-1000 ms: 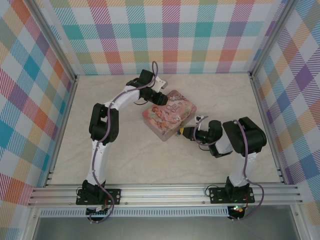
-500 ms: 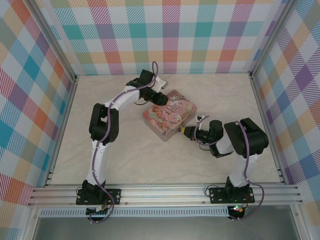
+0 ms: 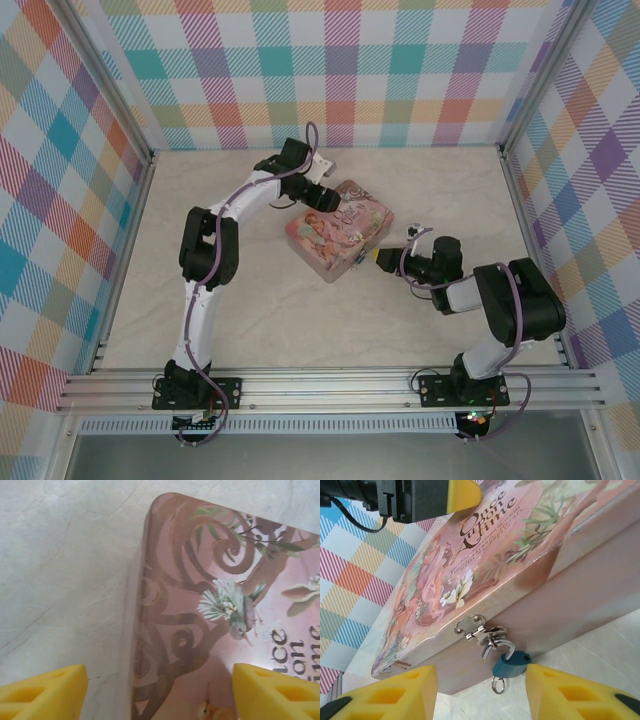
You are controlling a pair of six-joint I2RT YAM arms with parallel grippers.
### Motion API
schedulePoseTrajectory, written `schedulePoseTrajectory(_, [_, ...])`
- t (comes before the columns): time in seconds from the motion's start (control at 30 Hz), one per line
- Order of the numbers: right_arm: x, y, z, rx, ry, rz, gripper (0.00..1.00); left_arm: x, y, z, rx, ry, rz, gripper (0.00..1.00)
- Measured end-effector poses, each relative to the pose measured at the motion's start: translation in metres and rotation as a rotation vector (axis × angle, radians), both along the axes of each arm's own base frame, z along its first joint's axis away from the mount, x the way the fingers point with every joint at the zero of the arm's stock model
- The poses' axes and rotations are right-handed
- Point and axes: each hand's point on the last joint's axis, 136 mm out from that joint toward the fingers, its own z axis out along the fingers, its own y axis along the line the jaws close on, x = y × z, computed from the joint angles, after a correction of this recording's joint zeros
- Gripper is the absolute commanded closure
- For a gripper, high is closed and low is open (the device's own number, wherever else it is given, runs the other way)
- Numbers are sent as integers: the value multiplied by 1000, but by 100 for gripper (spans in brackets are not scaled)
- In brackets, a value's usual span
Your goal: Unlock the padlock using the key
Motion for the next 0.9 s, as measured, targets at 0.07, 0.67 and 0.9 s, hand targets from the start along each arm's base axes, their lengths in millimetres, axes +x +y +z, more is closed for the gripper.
schedulePoseTrajectory(0.07, [-1,-1,0,-12,0,-3,43,3,4,3,24,-1,19,15])
schedulePoseTrajectory(0.67, [-6,-5,-11,-40,49,-16,25,31,-25,1,-41,40,26,13])
schedulePoseTrajectory(0.9, [-7,-4,-11,-37,51,-9,22,24,-48,-3,-101,70,-27,18])
